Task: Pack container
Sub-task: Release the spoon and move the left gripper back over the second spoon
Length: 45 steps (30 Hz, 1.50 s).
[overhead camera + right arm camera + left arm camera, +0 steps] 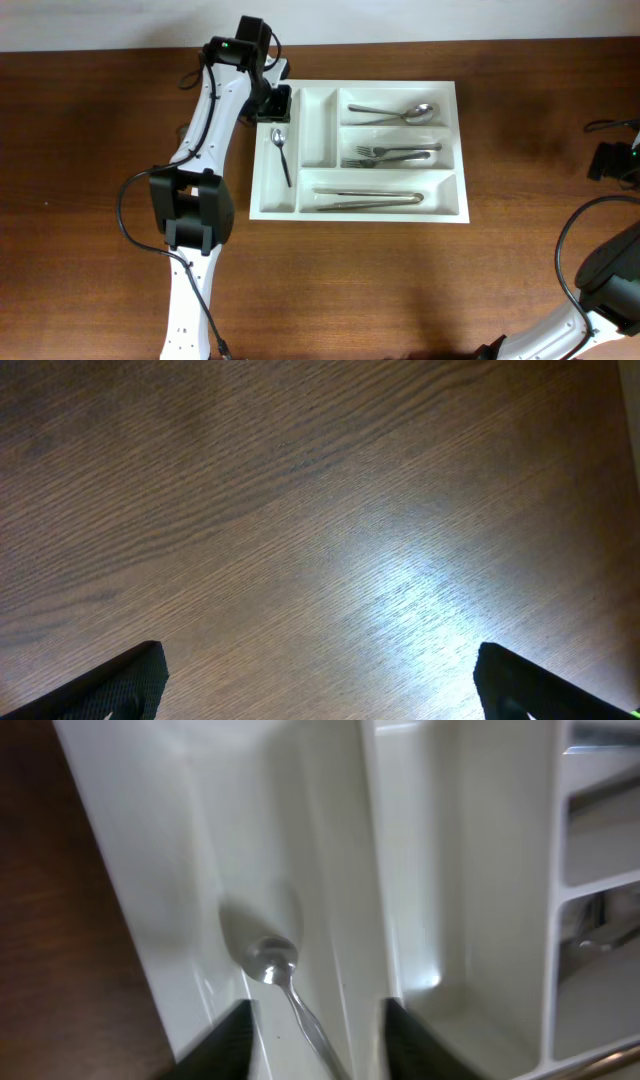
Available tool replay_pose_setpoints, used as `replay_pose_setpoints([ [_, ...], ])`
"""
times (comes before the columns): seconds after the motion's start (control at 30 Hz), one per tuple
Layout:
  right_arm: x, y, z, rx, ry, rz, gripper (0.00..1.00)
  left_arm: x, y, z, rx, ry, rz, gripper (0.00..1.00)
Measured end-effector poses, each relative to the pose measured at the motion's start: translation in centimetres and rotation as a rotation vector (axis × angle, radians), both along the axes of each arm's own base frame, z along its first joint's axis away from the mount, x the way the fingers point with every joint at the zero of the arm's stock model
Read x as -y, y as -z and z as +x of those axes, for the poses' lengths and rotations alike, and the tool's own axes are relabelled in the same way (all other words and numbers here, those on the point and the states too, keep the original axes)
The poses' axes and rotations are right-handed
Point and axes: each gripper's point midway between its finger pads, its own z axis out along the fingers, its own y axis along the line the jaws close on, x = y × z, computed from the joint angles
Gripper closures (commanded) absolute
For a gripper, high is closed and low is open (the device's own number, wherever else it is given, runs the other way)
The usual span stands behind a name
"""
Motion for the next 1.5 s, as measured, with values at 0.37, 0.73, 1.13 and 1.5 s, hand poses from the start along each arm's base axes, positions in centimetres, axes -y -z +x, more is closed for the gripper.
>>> replay_pose_setpoints([
  [0.37, 0.0, 0.0, 0.0, 0.000, 0.000, 0.000, 0.01, -7.2, -11.2, 2.7, 0.247, -0.129, 0.027, 0.32],
  [0.73, 0.0, 0.0, 0.0, 0.000, 0.000, 0.000, 0.01, -18.2, -12.9, -2.4, 0.110, -0.306, 0.155, 0.18],
  [1.13, 0.0, 0.0, 0.0, 0.000, 0.000, 0.000, 0.01, -23.8, -9.5, -2.6, 0.039, -0.379, 0.219, 0.05],
  [1.5, 0.0, 0.0, 0.0, 0.000, 0.000, 0.000, 0.01, -24.3, -4.8, 1.1, 0.104, -0.337, 0.233, 0.02],
])
